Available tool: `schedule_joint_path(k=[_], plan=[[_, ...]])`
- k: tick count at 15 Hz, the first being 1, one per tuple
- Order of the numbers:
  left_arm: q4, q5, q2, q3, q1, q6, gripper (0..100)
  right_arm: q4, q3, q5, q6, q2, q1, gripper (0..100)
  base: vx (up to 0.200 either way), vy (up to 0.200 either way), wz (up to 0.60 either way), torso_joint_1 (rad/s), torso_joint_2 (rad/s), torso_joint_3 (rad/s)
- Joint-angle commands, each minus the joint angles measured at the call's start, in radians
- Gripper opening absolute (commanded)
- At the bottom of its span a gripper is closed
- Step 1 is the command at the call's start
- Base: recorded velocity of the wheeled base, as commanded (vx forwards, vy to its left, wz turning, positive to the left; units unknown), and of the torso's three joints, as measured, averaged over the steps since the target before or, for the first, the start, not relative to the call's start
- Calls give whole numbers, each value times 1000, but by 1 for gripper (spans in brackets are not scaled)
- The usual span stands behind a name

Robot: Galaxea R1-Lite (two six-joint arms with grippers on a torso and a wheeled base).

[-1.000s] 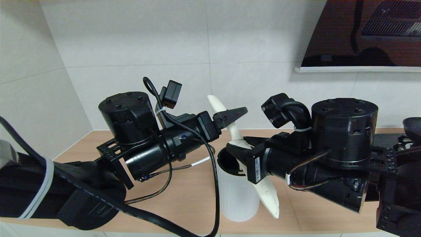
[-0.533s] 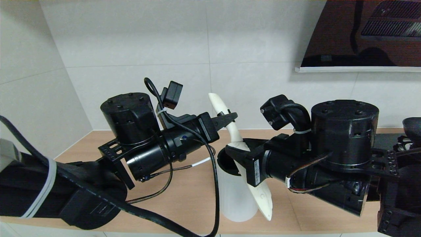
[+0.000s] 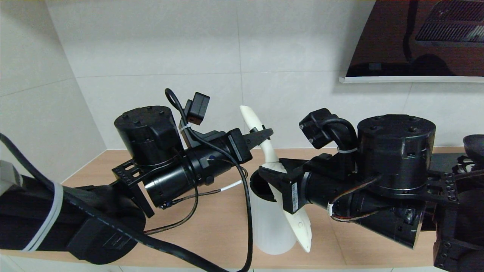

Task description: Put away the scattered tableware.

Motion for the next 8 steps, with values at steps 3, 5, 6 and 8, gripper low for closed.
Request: schedule_joint_path(k=[3, 5, 6, 8], plan=[[0, -1, -6, -1, -3, -1, 0, 0, 0, -1, 2, 1, -1, 0, 0, 0, 0, 0, 0, 0], [2, 4, -6, -2, -8, 1, 0, 0, 0, -1, 3, 2, -1, 100, 0, 0, 0, 0, 0, 0], [2, 6, -6, -8, -8, 1, 0, 0, 1, -1, 3, 2, -1, 100, 0, 0, 0, 0, 0, 0], [6, 16, -5, -15, -8, 1, 0, 0, 1, -1, 3, 2, -1, 100, 0, 0, 0, 0, 0, 0]])
